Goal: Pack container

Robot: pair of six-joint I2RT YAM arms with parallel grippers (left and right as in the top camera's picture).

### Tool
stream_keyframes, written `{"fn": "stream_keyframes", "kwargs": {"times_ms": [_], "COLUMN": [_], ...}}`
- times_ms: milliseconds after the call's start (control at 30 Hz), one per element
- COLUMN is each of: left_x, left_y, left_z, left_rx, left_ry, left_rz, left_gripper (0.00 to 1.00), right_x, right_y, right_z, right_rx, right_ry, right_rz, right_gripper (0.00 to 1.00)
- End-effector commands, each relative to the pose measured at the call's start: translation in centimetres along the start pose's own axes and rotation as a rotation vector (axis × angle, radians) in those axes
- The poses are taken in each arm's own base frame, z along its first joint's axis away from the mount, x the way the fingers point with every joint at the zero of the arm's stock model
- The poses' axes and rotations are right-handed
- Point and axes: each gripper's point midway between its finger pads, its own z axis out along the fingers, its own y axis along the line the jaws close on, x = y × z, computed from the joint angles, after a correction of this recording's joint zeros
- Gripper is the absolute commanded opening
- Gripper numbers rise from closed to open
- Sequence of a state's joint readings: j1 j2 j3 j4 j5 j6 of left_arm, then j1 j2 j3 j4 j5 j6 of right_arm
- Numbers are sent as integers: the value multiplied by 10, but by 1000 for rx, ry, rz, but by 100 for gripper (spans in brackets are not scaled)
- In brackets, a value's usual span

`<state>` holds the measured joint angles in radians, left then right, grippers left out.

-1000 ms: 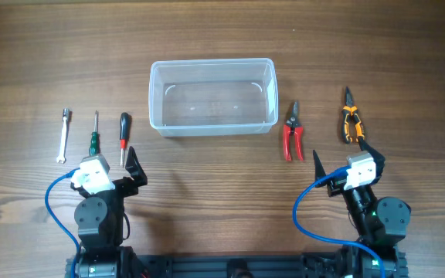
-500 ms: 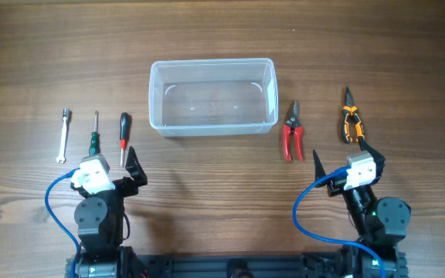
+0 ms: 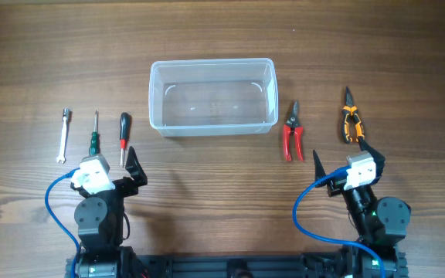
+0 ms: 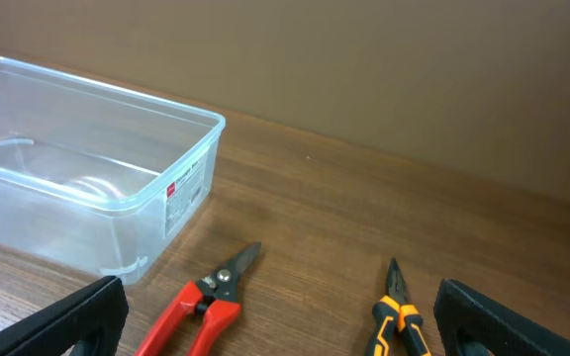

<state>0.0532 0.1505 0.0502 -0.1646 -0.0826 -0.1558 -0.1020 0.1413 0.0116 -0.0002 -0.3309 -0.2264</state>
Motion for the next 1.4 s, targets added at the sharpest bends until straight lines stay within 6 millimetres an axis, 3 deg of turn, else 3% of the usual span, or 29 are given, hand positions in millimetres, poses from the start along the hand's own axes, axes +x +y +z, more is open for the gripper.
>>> {"fn": "stream_keyframes", "kwargs": {"times_ms": [0, 167, 367, 533, 700, 967, 1100, 1233, 1367], "left_x": [-1, -1, -1, -1, -1, -1, -1, -1, -1], "left_y": [0, 0, 0, 0, 0, 0, 0, 0, 0], "left_z": [0, 0, 0, 0, 0, 0, 0, 0, 0], "left_rx": [-4, -4, -4, -4, -4, -4, -4, -4, -4], "left_ry": [-4, -5, -5, -5, -5, -5, -4, -5, -5], "left_rz": [-7, -7, -7, -7, -7, -7, -7, -7, -7], "left_gripper": [100, 100, 100, 100, 100, 100, 100, 100, 100], "right_x": [-3, -14, -51, -75, -98, -150, -180, -201, -204], "right_y": [-5, -9, -37, -45, -57, -93, -110, -112, -110], "right_z": [0, 0, -9, -6, 16, 85, 112, 125, 125], "right_rx": [22, 42, 177, 177, 153, 106, 104, 73, 60], "right_ry": [-4, -47, -111, -77, 49, 298, 324, 264, 251], "right_rz": [51, 91, 96, 125, 157, 221, 213, 204, 217], "right_gripper": [100, 100, 100, 100, 100, 100, 100, 100, 100]}}
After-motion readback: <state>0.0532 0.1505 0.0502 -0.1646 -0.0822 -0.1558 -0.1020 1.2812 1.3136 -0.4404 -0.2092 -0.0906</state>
